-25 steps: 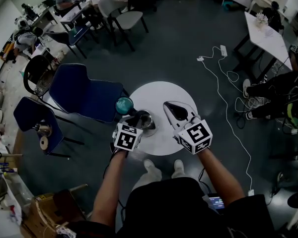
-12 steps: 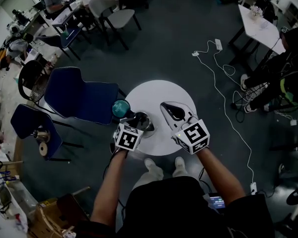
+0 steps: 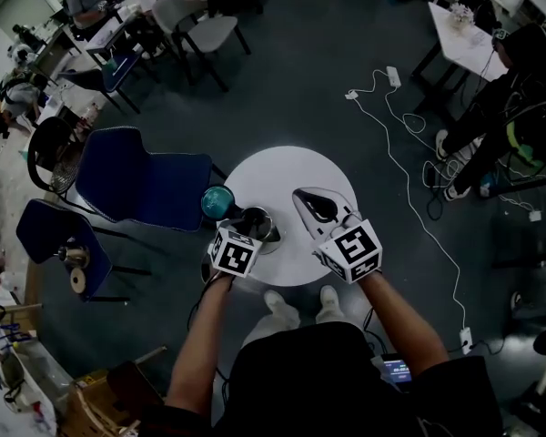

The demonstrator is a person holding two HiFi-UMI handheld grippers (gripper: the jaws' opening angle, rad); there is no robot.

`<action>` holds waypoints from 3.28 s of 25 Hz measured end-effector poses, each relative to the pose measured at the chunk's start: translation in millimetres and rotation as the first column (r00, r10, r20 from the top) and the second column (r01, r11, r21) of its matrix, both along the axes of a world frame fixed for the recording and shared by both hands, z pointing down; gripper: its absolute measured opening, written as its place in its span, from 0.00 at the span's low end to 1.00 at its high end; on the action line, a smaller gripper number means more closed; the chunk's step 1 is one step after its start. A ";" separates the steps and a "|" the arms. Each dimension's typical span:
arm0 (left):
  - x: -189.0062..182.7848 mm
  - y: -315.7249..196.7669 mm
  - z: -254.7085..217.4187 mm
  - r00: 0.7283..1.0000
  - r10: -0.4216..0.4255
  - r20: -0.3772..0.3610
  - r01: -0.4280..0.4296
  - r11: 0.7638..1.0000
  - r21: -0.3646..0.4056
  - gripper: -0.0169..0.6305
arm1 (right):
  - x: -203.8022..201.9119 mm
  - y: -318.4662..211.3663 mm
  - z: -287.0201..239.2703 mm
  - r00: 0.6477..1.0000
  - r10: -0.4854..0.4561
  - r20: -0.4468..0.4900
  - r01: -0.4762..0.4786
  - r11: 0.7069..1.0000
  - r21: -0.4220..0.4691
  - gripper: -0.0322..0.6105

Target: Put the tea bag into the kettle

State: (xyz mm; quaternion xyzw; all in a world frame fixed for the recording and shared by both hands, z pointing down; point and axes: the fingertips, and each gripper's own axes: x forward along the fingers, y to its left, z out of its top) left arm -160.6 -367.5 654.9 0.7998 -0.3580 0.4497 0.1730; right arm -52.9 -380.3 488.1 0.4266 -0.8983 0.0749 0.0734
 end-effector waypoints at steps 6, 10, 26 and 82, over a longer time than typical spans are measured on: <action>-0.1 2.7 3.9 1.000 0.010 0.002 -0.010 1.000 -0.010 0.08 | 1.7 1.8 -0.6 1.000 0.005 -0.013 -0.005 1.000 0.001 0.08; 0.9 0.1 5.0 1.000 0.018 0.006 -0.018 1.000 -0.011 0.08 | 2.2 -0.6 0.4 1.000 0.008 -0.015 -0.008 1.000 -0.004 0.08; 0.0 0.6 15.3 0.999 0.034 -0.007 -0.034 0.999 -0.034 0.14 | -2.1 -4.9 12.1 0.999 -0.007 -0.051 0.006 1.000 -0.017 0.08; 27.4 62.6 -178.3 0.855 -0.173 -0.490 0.373 0.861 0.346 0.05 | -14.5 59.1 -44.4 0.960 -0.276 -0.050 0.279 0.957 0.076 0.08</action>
